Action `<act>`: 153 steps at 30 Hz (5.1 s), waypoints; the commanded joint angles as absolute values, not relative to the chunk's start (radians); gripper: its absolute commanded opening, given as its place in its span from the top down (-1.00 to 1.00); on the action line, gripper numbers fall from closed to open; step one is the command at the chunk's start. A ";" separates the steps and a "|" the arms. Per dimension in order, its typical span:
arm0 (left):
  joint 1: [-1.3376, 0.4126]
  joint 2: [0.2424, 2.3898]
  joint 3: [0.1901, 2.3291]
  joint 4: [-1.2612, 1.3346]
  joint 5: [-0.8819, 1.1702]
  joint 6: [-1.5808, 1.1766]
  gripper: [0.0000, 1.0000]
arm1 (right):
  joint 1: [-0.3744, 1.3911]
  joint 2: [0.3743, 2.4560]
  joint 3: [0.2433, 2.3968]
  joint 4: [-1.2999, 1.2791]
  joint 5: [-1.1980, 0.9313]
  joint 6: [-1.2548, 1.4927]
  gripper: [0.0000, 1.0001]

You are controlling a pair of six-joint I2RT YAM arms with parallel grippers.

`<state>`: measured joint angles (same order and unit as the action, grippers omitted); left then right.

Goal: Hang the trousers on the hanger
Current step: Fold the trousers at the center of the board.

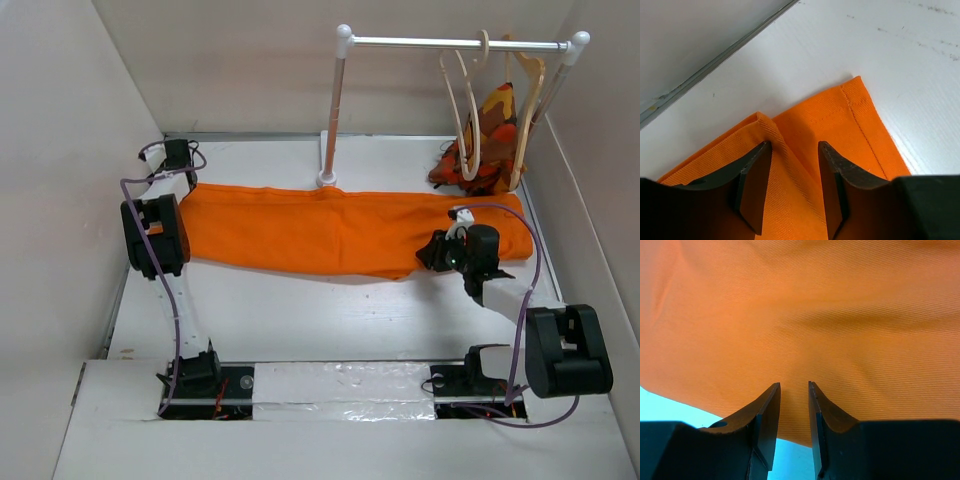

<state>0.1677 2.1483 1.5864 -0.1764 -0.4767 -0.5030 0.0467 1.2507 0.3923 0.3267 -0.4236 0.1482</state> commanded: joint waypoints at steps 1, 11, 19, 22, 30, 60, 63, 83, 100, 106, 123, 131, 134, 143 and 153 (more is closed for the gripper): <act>0.172 2.164 1.649 -0.189 -0.474 -0.514 0.22 | 0.060 1.246 0.394 0.393 -0.408 0.120 0.30; 0.172 2.171 1.648 -0.193 -0.482 -0.505 0.88 | 0.060 1.232 0.403 0.371 -0.393 0.117 0.31; 0.172 2.048 1.559 -0.166 -0.505 -0.526 1.00 | 0.060 1.244 0.402 0.385 -0.382 0.114 0.31; 0.172 1.948 1.482 -0.123 -0.509 -0.540 1.00 | 0.060 1.255 0.402 0.397 -0.382 0.115 0.31; 0.153 1.685 1.298 -0.087 -0.526 -0.580 1.00 | 0.069 1.224 0.402 0.382 -0.359 0.107 0.31; 0.144 1.575 1.373 -0.157 -0.618 -0.538 1.00 | 0.129 1.150 0.405 0.353 -0.334 0.094 0.31; 0.144 1.698 1.481 -0.161 -0.640 -0.522 1.00 | 0.150 1.164 0.413 0.347 -0.322 0.087 0.31; 0.144 2.102 1.813 -0.262 -0.614 -0.449 -0.22 | 0.230 1.174 0.439 0.333 -0.261 0.058 0.26; 0.239 1.509 0.966 -0.120 -0.198 -0.676 0.78 | 0.241 0.934 0.405 0.235 -0.241 0.058 0.79; 0.261 1.563 0.939 -0.135 -0.273 -0.742 0.24 | 0.232 0.951 0.405 0.244 -0.287 0.058 0.43; 0.313 1.695 0.902 -0.020 -0.167 -0.861 0.14 | 0.072 0.965 0.359 0.232 -0.218 0.139 -0.68; 0.313 1.706 0.910 0.049 -0.114 -0.839 0.64 | -0.279 0.862 0.243 0.143 -0.267 0.245 -0.74; 0.313 1.726 0.925 0.064 -0.084 -0.835 0.85 | -0.343 0.761 0.215 0.077 -0.198 0.252 -0.70; 0.302 1.717 0.971 0.052 -0.089 -0.798 1.00 | -0.598 0.911 0.255 0.217 -0.214 0.336 -0.71; 0.314 1.749 0.982 0.061 -0.081 -0.785 1.00 | -0.723 1.357 0.350 0.517 -0.354 0.538 -0.60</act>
